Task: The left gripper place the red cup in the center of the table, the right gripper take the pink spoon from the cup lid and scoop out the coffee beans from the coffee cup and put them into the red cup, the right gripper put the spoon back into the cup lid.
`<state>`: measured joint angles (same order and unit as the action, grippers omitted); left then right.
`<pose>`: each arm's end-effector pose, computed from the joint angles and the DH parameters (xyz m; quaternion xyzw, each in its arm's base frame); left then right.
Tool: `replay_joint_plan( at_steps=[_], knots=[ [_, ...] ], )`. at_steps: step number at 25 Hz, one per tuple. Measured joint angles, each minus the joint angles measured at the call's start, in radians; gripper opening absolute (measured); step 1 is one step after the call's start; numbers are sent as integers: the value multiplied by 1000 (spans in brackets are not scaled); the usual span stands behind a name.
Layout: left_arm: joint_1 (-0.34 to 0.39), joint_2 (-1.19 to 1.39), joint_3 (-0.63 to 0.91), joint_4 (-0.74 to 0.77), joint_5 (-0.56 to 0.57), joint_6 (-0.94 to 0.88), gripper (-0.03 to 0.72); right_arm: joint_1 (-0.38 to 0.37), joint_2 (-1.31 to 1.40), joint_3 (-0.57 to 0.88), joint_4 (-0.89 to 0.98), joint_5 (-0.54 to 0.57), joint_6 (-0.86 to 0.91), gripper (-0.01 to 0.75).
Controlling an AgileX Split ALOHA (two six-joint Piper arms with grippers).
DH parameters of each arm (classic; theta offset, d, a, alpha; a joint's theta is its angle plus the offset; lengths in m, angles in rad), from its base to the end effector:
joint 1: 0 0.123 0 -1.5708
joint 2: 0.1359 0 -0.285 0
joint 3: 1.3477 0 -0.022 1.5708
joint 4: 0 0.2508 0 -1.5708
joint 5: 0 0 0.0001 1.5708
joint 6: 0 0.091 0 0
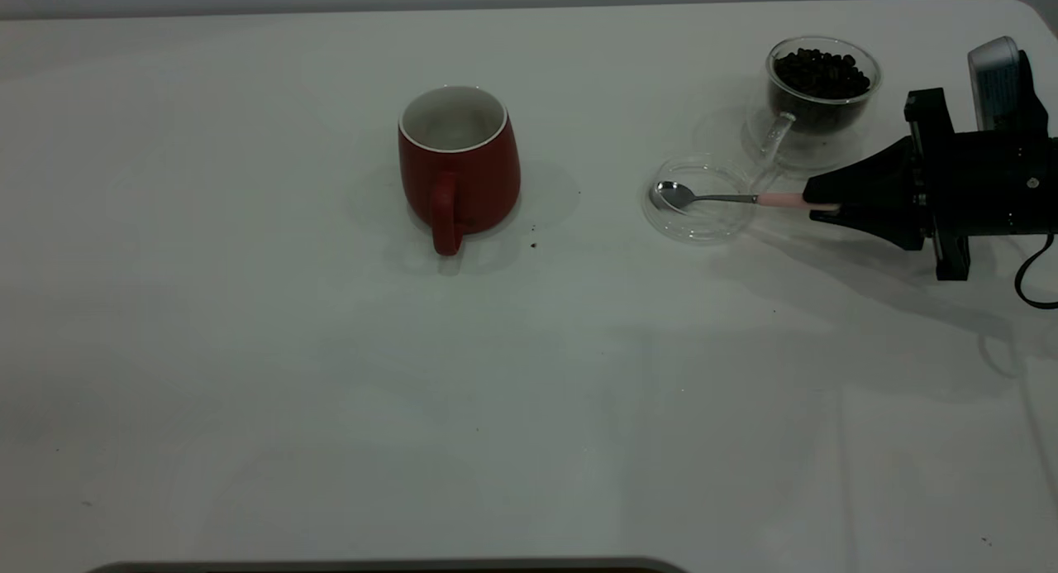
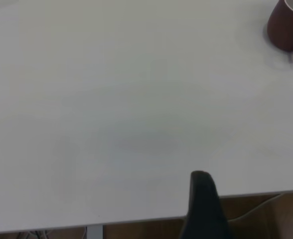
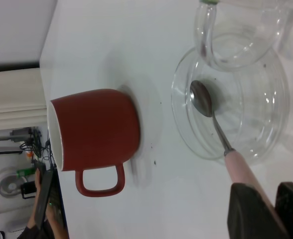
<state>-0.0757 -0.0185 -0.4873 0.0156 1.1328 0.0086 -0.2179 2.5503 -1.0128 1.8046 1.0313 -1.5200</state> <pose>-0.0092 0.0020 0.2679 0.0361 0.8693 -0.0088 0.4929 0.3401 0.0025 -0.0421 0.1862 0.8416 0.4841 0.1504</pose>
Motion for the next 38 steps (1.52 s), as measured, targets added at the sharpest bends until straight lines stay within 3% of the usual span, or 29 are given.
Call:
replay_joint_plan(
  at_steps=[9,12,16,19,25,31,34,38],
  knots=[
    [0,0,0,0,0,-1,569,0,0,0,0,-6,1,531],
    [0,0,0,0,0,-1,569,-3,-1,0,-21,-16,5,599],
    [0,0,0,0,0,-2,569,-27,-49,8,-145,-122,85,611],
    [0,0,0,0,0,-2,569,-56,-161,31,-323,-224,247,611],
    [0,0,0,0,0,-2,569,-53,-507,49,-897,-310,789,600],
    [0,0,0,0,0,-2,569,46,-889,53,-1402,-169,1219,596],
    [0,0,0,0,0,-2,569,98,-1057,56,-1581,-63,1319,595],
    [0,0,0,0,0,-2,569,141,-1271,83,-1668,57,1393,594]
  ],
)
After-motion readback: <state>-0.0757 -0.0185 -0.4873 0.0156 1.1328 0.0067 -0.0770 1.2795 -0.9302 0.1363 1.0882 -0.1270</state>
